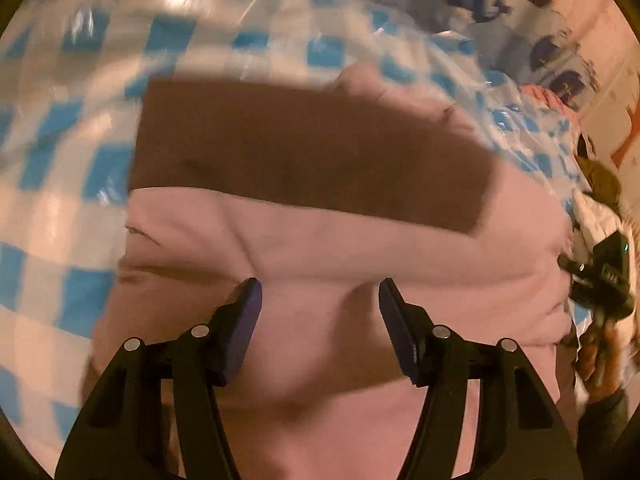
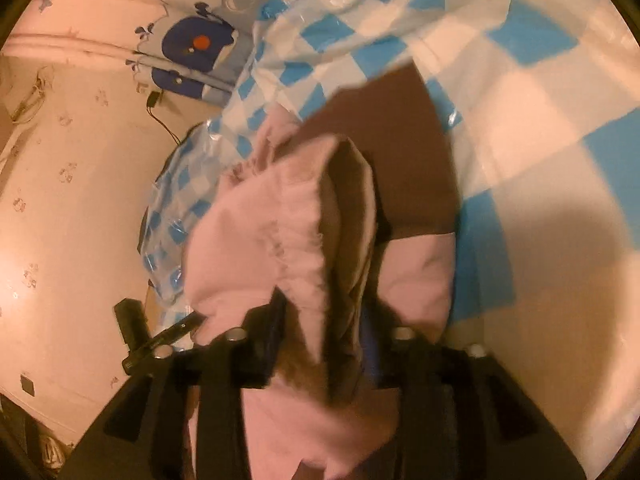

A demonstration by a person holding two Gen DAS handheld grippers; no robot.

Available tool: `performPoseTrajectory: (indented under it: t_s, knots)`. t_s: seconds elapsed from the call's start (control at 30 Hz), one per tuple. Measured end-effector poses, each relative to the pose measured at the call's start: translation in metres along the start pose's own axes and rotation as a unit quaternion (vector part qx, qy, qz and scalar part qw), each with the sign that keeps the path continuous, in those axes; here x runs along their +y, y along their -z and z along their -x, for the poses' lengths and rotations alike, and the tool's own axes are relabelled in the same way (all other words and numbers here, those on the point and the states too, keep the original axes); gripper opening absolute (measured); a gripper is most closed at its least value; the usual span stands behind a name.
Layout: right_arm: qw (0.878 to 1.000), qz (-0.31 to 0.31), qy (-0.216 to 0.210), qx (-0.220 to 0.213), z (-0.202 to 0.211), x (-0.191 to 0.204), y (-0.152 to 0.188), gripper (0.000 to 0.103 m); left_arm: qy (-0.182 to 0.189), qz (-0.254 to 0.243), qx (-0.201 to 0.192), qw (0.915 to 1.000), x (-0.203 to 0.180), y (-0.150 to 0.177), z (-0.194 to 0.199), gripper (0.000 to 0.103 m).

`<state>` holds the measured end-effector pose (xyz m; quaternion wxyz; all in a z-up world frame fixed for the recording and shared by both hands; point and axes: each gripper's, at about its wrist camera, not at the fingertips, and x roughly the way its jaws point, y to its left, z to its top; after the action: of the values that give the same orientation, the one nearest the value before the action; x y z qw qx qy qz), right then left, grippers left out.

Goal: Fold large clothes

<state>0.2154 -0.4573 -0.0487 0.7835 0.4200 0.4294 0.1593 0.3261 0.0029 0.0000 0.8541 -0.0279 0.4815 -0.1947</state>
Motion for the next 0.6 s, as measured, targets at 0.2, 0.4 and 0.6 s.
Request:
performPoseTrajectory:
  t_s: [0.2,0.4,0.6]
  knots:
    - [0.971,0.075,0.080,-0.214,0.086,0.077,0.001,0.082,0.001,-0.056,-0.122,0.9910,-0.037,-0.035,0.063,0.071]
    - [0.951,0.250,0.161,-0.078,-0.036,0.150,0.015,0.083,-0.032,0.022,-0.034,0.9987,-0.004,-0.048,-0.024,0.069]
    - [0.951,0.214,0.221,-0.003,-0.111,0.079,0.009,0.082,-0.085,0.018,0.017,0.9961,0.002,-0.026,-0.089,0.066]
